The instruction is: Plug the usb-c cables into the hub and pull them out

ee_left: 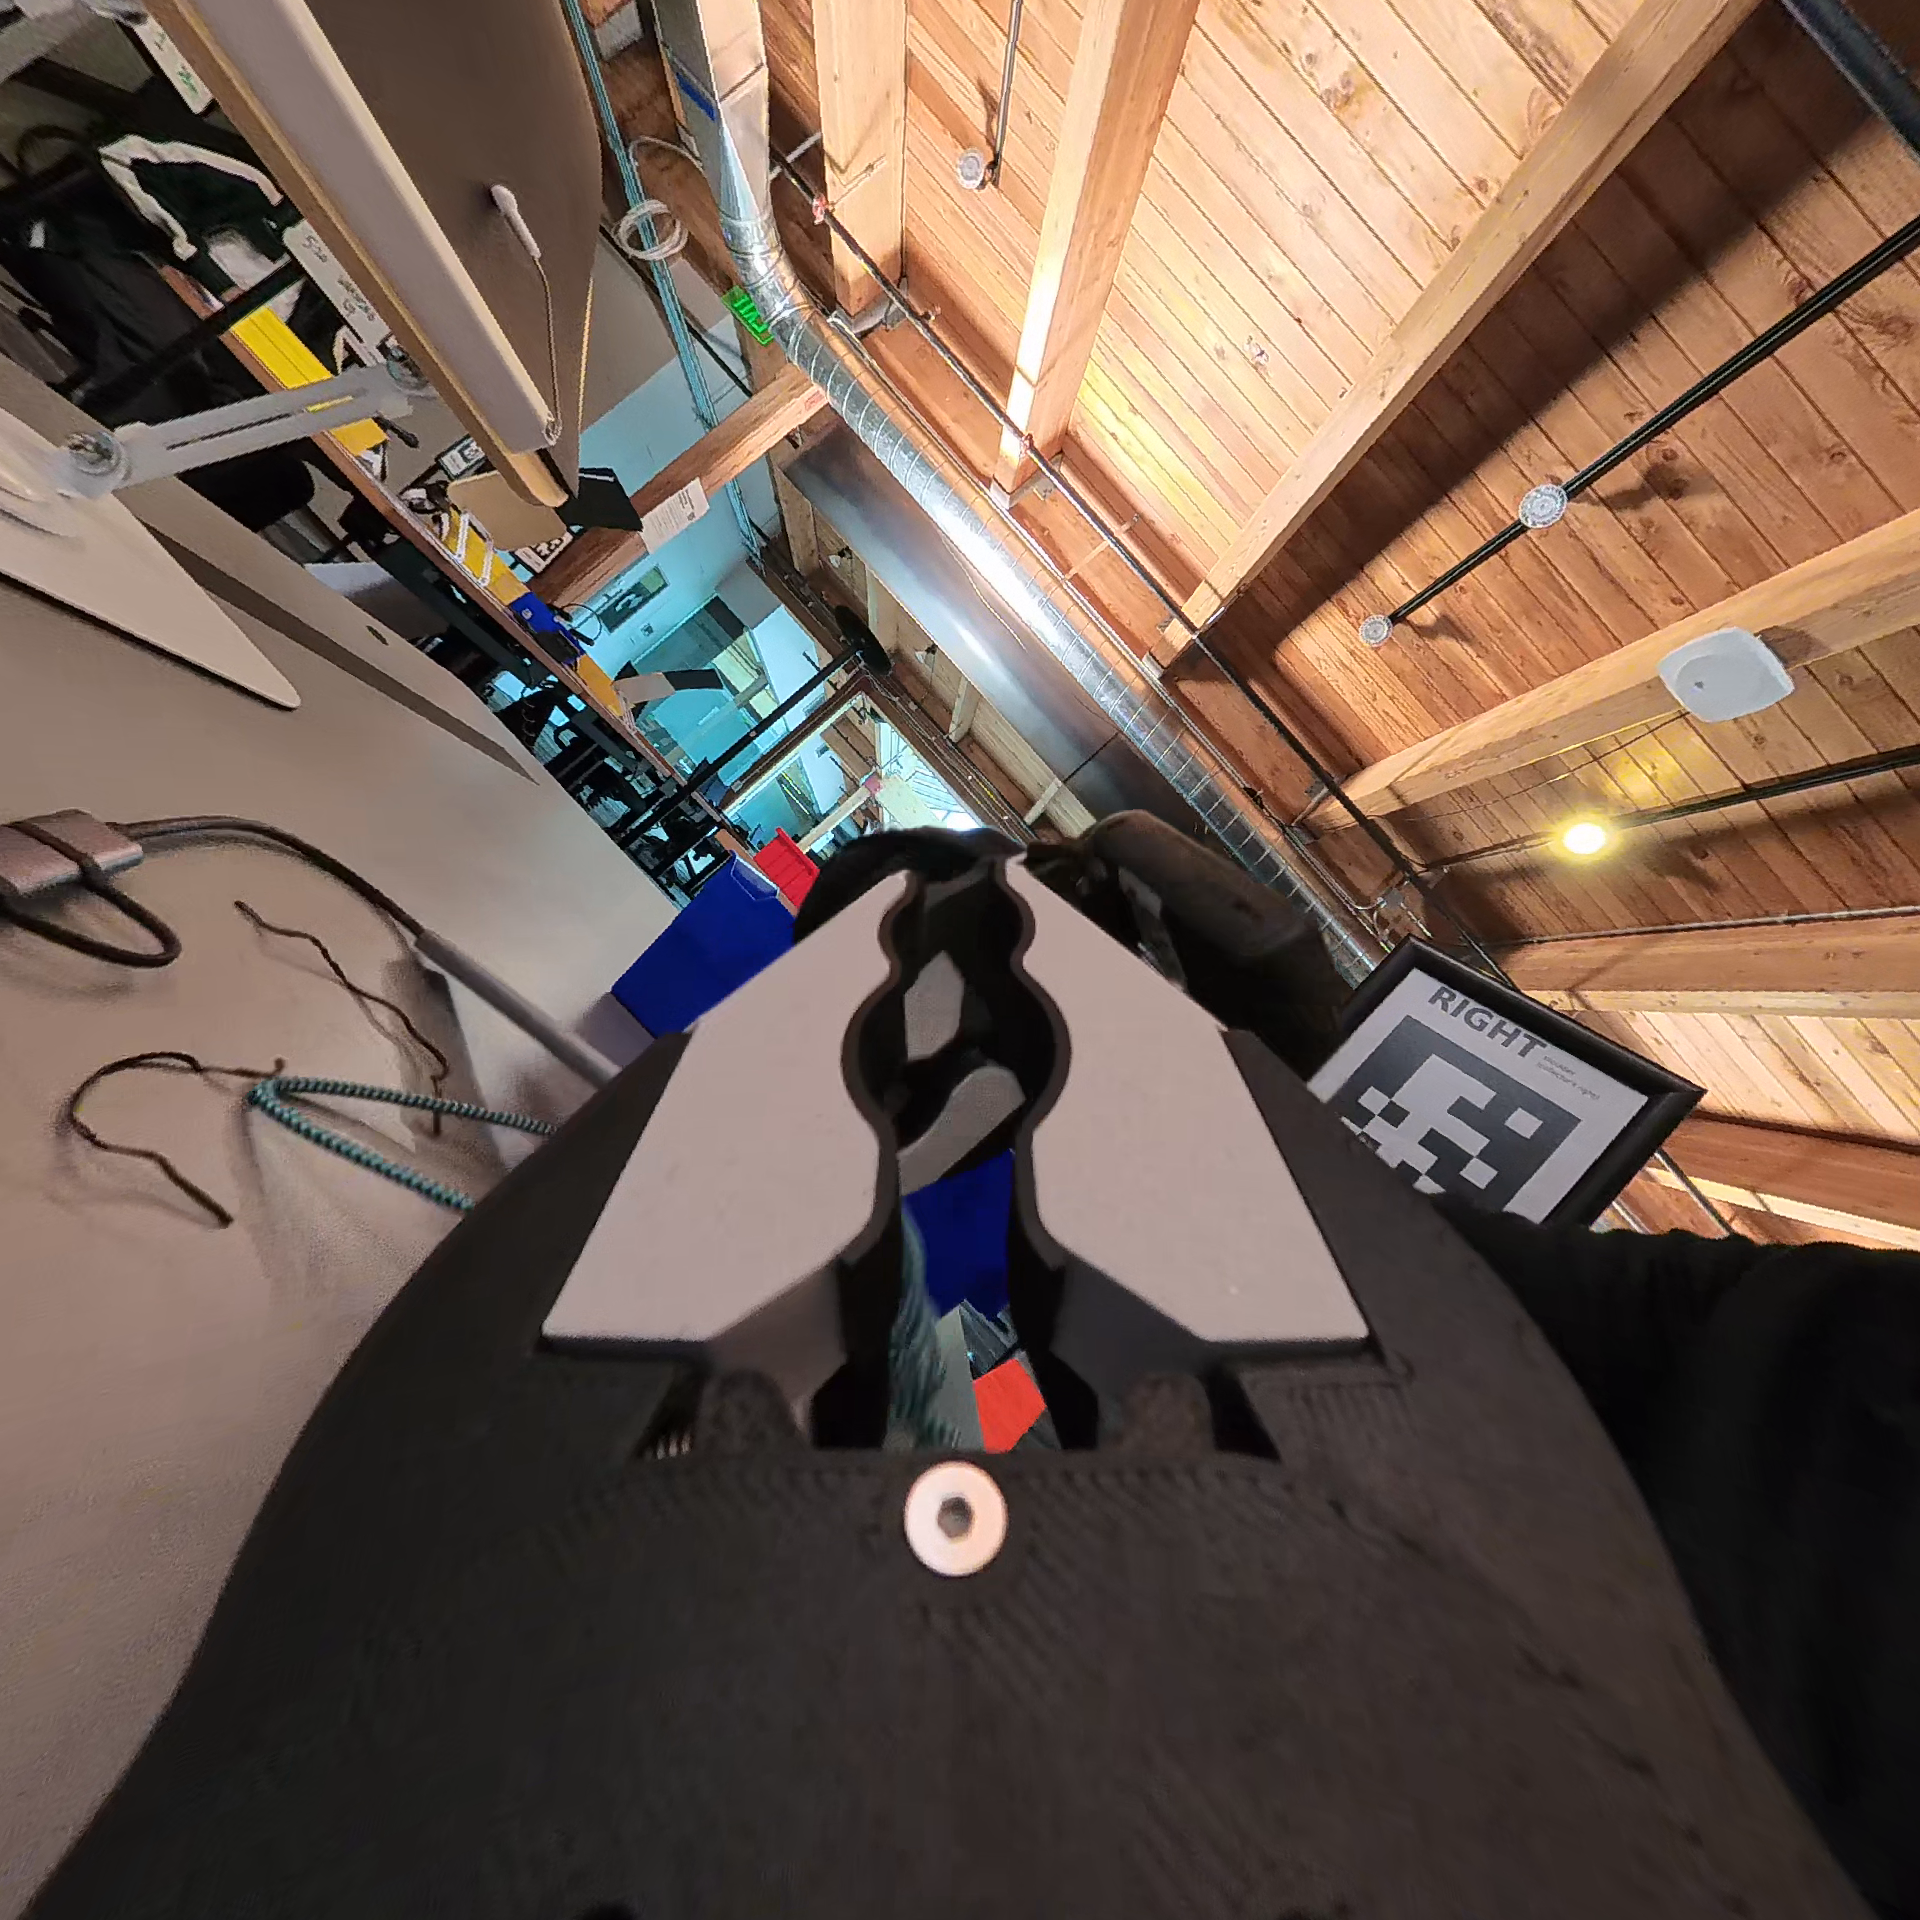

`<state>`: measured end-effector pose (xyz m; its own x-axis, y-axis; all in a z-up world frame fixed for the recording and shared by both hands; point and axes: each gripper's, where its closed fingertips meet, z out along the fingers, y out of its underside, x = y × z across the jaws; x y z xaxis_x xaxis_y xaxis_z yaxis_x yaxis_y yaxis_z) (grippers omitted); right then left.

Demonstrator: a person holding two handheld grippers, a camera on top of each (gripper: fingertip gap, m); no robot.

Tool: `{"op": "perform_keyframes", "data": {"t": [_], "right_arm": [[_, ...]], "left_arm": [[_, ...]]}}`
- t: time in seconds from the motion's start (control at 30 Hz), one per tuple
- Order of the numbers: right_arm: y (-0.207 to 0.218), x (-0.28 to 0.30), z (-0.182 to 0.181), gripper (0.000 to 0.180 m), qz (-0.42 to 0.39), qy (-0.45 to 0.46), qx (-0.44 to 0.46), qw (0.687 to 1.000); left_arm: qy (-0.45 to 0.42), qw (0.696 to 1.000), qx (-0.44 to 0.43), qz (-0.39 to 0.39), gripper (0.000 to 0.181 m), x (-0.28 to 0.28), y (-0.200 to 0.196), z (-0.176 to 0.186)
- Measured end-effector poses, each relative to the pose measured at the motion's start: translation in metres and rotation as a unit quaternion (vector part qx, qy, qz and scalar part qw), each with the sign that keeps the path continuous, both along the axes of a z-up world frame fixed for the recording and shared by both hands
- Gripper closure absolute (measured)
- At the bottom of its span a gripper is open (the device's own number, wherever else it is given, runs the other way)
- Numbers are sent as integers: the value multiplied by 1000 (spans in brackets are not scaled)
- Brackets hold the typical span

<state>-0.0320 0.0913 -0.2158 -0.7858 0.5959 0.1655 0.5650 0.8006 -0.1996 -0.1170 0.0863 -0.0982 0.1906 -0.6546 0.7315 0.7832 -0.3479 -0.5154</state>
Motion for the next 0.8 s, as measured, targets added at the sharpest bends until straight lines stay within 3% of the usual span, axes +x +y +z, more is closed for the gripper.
{"op": "perform_keyframes", "data": {"t": [0.2,0.53,0.8], "right_arm": [[32,-7,72,172,-81,120,-16,989],[105,8,235,172,-220,344,-21,913],[137,66,320,172,-279,395,22,875]], "left_arm": [[-2,1000,2,5,166,-1,1,0],[-5,1000,0,3,165,0,2,0],[-2,1000,-2,2,165,1,3,-1]]}}
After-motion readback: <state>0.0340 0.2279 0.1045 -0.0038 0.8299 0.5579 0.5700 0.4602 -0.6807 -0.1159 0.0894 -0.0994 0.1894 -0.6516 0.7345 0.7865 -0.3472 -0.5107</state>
